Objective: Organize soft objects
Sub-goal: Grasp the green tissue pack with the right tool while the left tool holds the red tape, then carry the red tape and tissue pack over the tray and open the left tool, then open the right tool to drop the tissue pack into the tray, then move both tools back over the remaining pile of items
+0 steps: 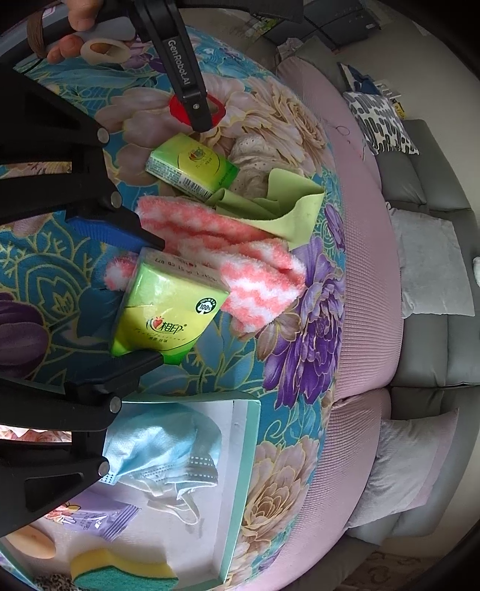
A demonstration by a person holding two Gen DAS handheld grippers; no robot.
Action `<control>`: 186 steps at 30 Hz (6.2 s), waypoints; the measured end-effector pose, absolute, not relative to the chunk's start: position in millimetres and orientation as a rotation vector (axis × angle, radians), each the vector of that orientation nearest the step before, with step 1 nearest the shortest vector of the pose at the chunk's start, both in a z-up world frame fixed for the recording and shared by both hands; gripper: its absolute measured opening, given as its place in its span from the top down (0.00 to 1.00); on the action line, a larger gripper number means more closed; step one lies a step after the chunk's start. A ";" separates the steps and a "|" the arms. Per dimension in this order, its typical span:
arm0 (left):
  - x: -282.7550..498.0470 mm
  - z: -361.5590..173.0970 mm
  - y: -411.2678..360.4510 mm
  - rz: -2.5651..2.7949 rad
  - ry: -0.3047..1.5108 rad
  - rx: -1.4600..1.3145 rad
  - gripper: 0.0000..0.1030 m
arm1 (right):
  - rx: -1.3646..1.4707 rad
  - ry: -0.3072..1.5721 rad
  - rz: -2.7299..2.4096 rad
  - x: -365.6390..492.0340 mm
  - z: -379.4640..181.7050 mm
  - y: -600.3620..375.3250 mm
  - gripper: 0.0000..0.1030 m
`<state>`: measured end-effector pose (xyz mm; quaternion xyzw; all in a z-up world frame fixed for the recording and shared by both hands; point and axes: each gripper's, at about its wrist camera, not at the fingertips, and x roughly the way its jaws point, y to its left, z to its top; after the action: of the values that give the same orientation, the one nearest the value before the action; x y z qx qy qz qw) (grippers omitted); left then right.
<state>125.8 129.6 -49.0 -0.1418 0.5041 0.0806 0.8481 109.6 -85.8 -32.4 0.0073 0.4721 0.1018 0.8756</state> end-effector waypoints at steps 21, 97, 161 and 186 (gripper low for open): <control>121.8 -34.3 118.6 0.156 1.031 -0.262 0.43 | 0.104 0.939 0.200 99.5 -11.7 -117.5 0.74; 114.7 6.2 -175.9 -0.393 0.904 0.143 0.42 | 0.368 0.820 -0.041 61.7 11.5 -321.7 0.74; 84.2 22.0 117.7 0.324 0.865 -0.155 0.09 | 0.114 0.890 0.055 70.1 22.6 -185.3 0.25; 109.9 -15.3 118.8 0.181 0.945 -0.168 0.09 | 0.036 0.960 0.201 94.7 -6.2 -90.8 0.25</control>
<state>109.9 118.8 -15.3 -0.0808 0.4540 0.0870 0.8831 94.7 -90.8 -6.2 0.0171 0.4610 0.0964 0.8820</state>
